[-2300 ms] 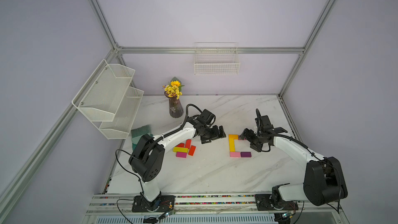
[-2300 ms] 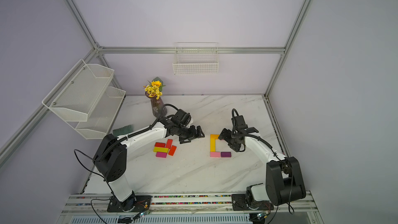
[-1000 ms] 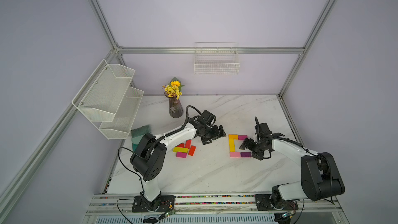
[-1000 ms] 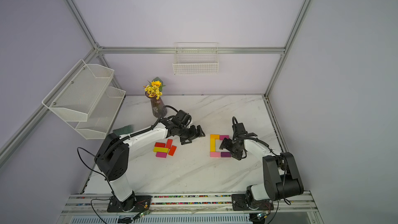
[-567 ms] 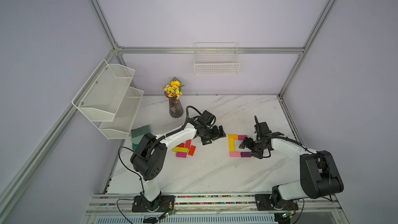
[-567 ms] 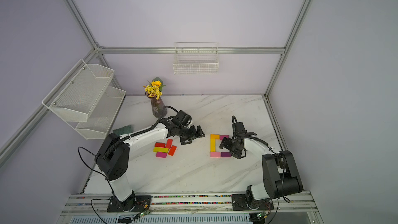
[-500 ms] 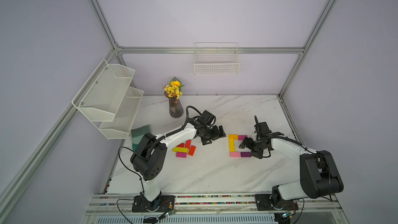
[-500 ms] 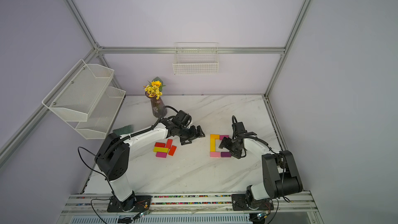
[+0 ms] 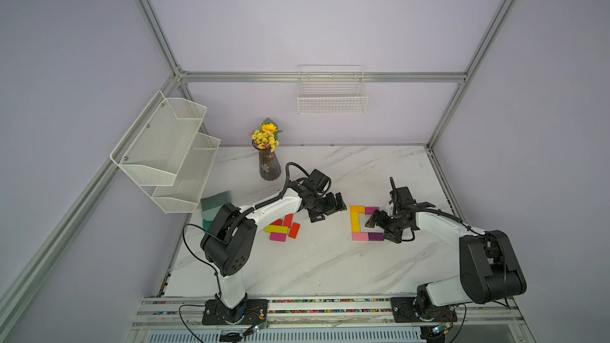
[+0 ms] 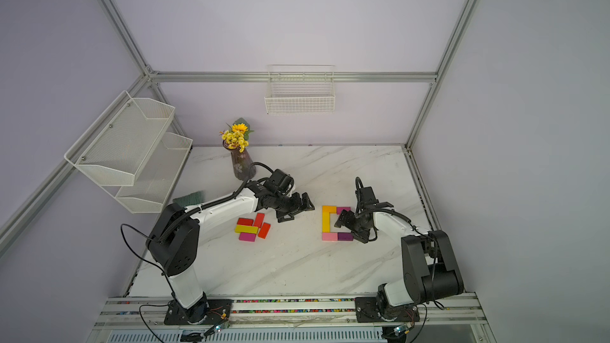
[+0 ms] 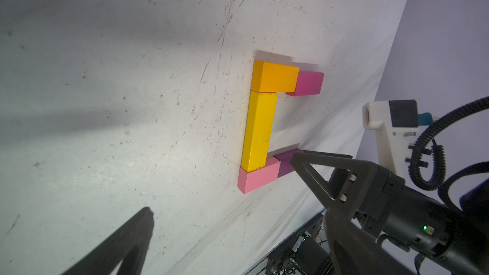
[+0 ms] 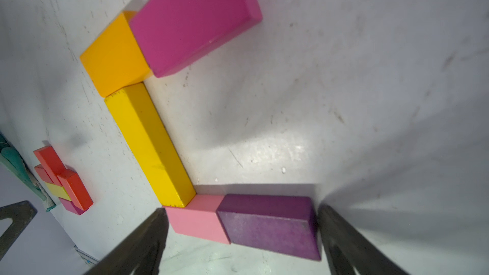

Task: Assemble the letter c with building blocks
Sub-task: Assemble the building block at the center of the board, then pick up the building block from the center of the board.

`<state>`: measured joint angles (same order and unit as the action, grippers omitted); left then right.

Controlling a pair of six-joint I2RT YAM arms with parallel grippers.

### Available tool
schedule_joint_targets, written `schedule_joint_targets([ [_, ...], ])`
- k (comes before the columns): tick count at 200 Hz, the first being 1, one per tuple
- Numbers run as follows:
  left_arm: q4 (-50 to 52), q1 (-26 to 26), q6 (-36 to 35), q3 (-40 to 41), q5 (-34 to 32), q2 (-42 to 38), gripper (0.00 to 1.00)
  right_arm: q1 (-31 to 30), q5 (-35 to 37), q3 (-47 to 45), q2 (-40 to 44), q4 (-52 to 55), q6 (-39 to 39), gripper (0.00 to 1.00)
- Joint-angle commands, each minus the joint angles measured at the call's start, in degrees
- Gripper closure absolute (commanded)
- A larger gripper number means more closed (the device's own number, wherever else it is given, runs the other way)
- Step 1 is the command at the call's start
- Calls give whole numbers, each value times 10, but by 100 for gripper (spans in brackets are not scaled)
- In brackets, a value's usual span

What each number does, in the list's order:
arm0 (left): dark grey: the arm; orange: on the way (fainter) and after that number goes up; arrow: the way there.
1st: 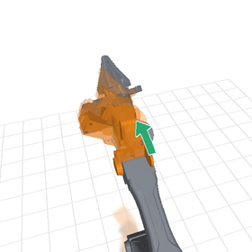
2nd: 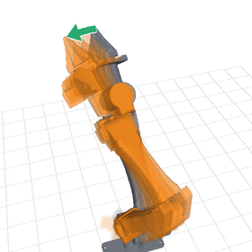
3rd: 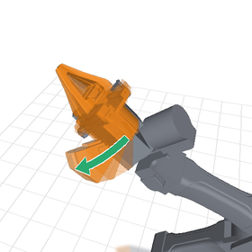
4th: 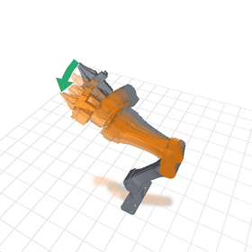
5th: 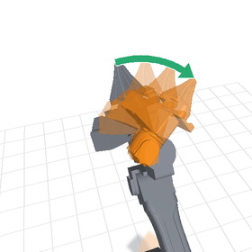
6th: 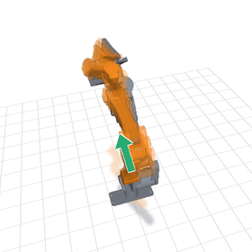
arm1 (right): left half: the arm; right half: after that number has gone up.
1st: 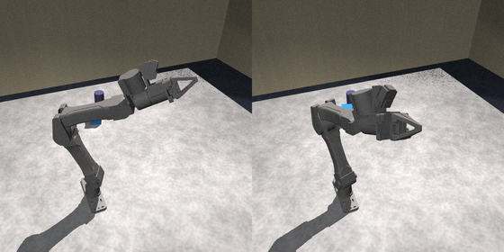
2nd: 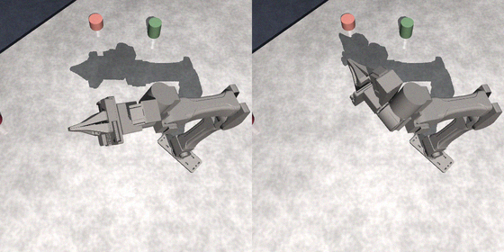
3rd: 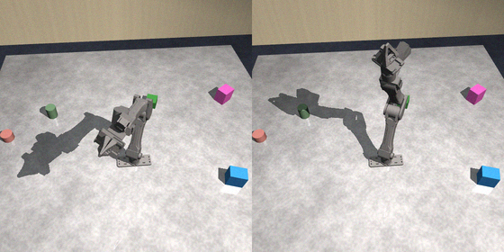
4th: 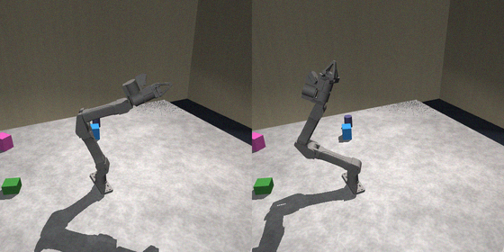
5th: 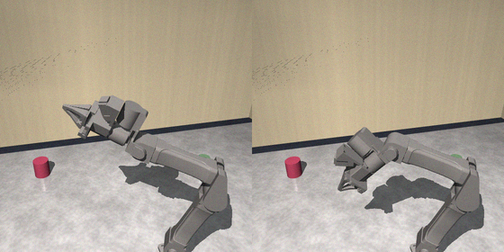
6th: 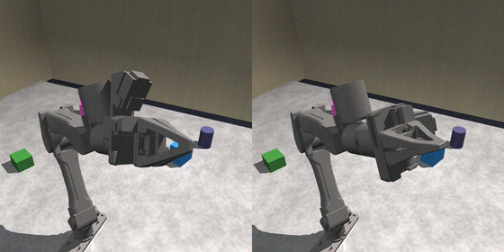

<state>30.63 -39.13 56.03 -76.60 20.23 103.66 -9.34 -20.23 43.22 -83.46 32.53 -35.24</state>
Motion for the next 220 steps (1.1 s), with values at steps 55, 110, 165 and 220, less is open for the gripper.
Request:
schedule_joint_targets([
  [55, -16, -3, 7, -6, 5, -4, 0, 3, -7, -4, 0, -14, 2, 9],
  [110, -13, -2, 5, -7, -1, -11, 0, 3, -1, 6, 11, -4, -10, 9],
  [165, 105, 29, -62, -17, -107, -68, 0, 2, -2, 74, 47, 52, -17, 9],
  [220, 190, 62, -152, 50, -167, -116, 0, -96, 34, 119, 73, 31, -104, 11],
])
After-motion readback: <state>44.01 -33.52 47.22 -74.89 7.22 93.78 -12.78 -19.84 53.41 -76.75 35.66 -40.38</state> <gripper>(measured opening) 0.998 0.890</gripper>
